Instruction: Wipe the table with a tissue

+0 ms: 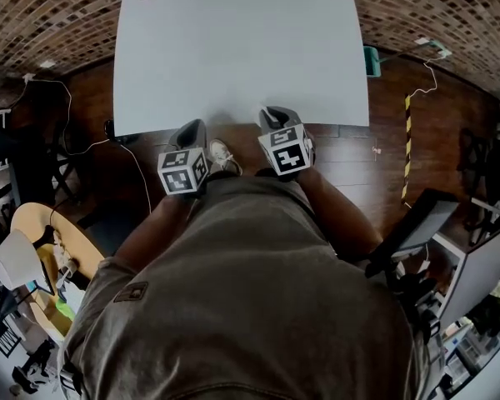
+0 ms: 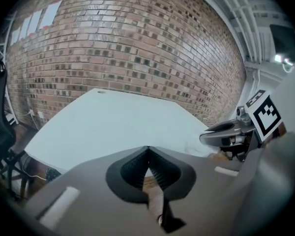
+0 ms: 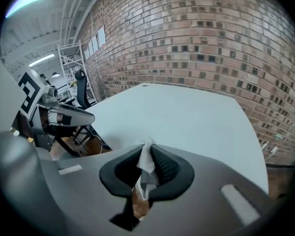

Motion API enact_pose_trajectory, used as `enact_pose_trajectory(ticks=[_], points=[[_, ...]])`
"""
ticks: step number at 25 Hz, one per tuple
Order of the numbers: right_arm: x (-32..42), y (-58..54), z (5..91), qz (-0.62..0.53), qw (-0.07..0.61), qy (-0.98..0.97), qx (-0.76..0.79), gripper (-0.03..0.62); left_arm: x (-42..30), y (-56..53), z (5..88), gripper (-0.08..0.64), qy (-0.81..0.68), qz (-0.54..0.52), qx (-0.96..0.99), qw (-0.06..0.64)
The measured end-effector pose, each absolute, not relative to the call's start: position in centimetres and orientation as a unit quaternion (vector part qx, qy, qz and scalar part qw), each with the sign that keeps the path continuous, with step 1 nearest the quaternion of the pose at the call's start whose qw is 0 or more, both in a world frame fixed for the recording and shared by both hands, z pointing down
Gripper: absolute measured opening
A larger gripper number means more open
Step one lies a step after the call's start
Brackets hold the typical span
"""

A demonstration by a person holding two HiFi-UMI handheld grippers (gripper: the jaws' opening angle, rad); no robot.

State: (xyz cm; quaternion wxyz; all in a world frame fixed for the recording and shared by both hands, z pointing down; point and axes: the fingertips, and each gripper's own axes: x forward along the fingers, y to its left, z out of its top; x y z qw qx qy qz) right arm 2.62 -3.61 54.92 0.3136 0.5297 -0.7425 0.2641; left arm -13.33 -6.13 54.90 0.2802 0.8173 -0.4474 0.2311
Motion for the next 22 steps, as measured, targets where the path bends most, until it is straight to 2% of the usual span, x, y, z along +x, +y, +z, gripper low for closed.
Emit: enact_pose_trajectory(ticks=[15, 22], points=[[11.5, 5.9, 47.8, 0.227, 0.199, -0.770, 0.563, 0.044, -5.4, 3.3, 49.9, 0.002, -0.477, 0.186, 0.822, 0.251], [12.4, 8.8, 45.4, 0.225, 0.161, -0.755, 0.594, 0.043, -3.8, 4.1, 46.4, 0.002, -0.462, 0.156, 0.851, 0.193]])
